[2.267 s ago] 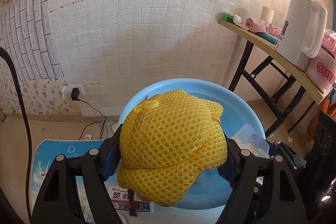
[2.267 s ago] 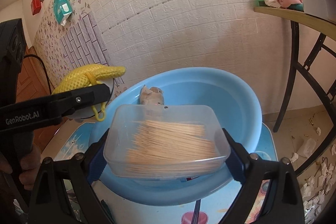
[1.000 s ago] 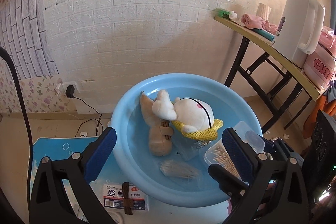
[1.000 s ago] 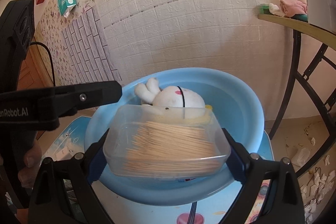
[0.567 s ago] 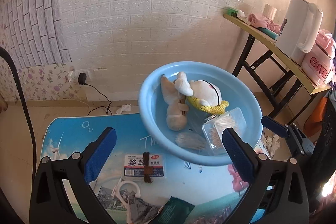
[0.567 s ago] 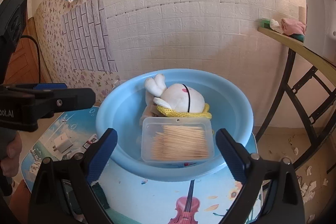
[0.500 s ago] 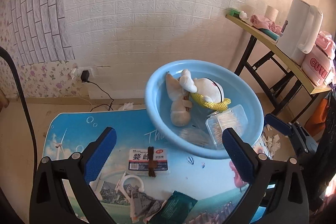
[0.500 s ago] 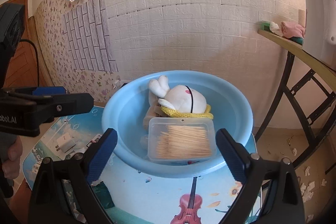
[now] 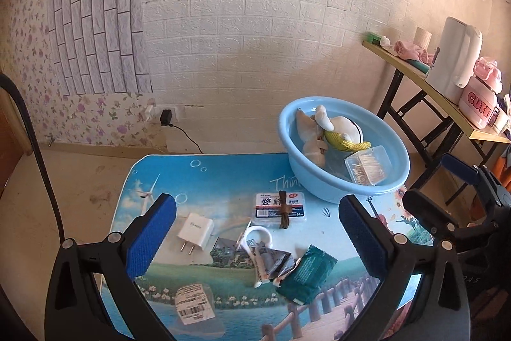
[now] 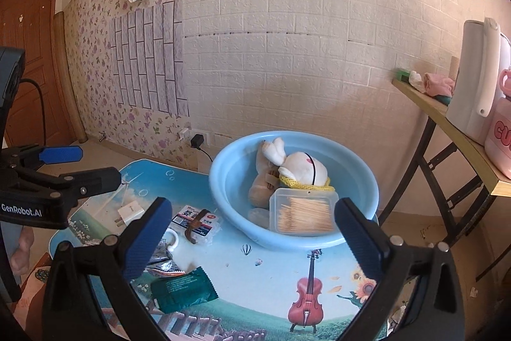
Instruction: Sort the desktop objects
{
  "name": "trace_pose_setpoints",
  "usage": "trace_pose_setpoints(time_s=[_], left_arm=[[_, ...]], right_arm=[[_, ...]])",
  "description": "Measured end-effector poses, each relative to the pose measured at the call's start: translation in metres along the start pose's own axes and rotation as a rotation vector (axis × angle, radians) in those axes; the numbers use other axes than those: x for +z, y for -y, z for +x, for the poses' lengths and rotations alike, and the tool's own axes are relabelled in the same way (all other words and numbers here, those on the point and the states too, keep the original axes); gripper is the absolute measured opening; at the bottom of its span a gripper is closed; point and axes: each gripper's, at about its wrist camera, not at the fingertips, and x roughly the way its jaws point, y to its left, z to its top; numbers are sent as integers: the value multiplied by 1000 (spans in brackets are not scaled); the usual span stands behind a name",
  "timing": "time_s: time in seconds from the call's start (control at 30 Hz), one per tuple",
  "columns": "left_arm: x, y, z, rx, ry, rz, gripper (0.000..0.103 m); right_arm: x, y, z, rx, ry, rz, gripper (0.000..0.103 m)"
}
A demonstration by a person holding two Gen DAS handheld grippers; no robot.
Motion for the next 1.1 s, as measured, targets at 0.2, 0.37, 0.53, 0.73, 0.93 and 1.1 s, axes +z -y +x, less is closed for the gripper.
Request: trace_pose_setpoints(time_s=[0.2,0.37,0.53,0.73,0.93,1.1], left_arm=[[-22,-32,-20,-11,24,-72,103],[-39,-47,-27,61,47,-68,103],[-50,-54,-31,114,89,-27,103],[-57,-62,-41,99,125,-15,103],[-71,-61,-35,69,73,16,103],[-79,-64,-33,23,64,-21,103]], right_arm=[[-10,-27,-10,35,6,-18,103],[-18,-35,-10,96,30,43,103],[-13,-38,-15,53,52,35,103],[-8,-37,-15,10,45,49,103],[-14,-47,-18,32,36,55,103],[-21,-58,-11,55,-36,35,103]])
